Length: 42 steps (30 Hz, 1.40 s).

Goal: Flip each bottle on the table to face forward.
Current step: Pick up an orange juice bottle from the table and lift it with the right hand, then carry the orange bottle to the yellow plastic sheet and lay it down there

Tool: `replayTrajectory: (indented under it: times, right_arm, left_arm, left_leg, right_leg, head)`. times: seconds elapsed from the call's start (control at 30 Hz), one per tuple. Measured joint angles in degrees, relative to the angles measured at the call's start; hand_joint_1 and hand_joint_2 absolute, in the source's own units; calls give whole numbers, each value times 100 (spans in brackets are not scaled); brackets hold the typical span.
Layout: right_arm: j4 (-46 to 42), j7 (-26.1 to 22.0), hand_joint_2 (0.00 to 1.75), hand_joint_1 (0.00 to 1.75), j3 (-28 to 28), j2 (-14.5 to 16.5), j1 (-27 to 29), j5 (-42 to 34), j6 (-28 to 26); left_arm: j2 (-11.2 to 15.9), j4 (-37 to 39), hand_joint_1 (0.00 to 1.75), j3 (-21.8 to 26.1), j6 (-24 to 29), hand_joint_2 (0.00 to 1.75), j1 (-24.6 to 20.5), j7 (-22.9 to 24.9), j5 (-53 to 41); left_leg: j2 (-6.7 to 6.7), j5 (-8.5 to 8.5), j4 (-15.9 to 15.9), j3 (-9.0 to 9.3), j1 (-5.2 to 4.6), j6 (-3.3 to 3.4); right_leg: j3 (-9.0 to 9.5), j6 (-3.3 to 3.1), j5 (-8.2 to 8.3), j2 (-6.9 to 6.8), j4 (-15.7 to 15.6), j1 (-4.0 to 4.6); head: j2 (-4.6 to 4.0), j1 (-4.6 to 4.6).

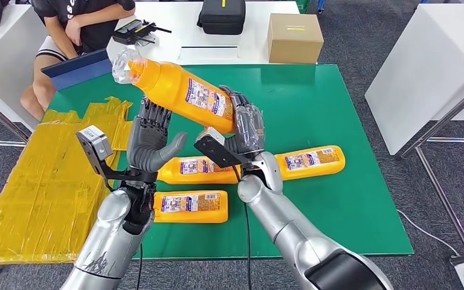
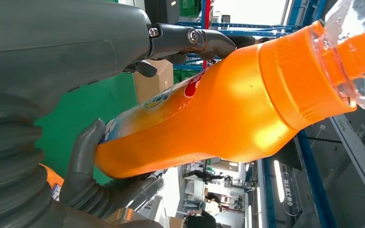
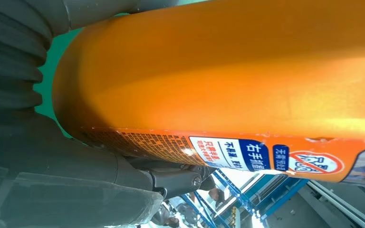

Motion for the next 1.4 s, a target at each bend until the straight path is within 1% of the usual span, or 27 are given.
replayTrajectory:
  times: [0.13,0.3,0.47,0.63,0.8,1.0,1.17,1.4]
  right_arm:
    - [115,10,175,175,100,89,-64,-262,-14]
    - [148,257,175,175,505,148,-130,-690,-27]
    - [148,340,175,175,748,156,-154,-790,-48]
    - [148,437,175,175,856,156,-148,-623,-49]
    - [147,656,175,175,977,167,-40,-233,-49]
    - [147,950,175,175,1283,201,81,-50,-49]
    - [148,1160,175,175,1551,203,113,4,-49]
    - [185,1198,175,175,1806,199,126,-172,-48]
  left_arm:
    - [2,54,0,-22,-11,175,-54,-17,151]
    - [2,121,0,-50,-6,175,-115,-66,318]
    - [2,164,0,-57,-7,175,-124,-78,370]
    - [2,216,0,-66,-4,175,-150,-73,494]
    - [-2,326,0,-72,22,175,-191,-47,675]
    - [-42,431,0,-54,80,175,-195,-27,768]
    - [-48,445,0,-2,96,175,-157,-5,801]
    - [-51,485,0,74,98,175,-142,48,847]
  left_leg:
    - [-2,0,0,-2,-3,0]
    - [-3,0,0,-1,-3,0]
    - [-3,0,0,-1,-2,0]
    - [-3,0,0,-1,-2,0]
    - [-1,0,0,-1,-2,0]
    - [-1,0,0,-2,-2,0]
    - [0,-1,0,-2,-2,0]
    - [1,0,0,-1,-2,0]
  right_leg:
    - [0,0,0,0,0,-1]
    - [0,0,0,0,-1,0]
    - [-1,0,0,0,0,0]
    - [-3,0,0,0,-1,0]
    - [-4,0,0,0,-1,0]
    - [-4,0,0,0,-1,0]
    - [-6,0,0,1,-1,0]
    - [-6,-1,0,1,-1,0]
  head:
    - [0,1]
    - [0,0]
    - [0,0]
    - [0,0]
    - [0,0]
    - [0,-1]
    - [0,-1]
    - [0,-1]
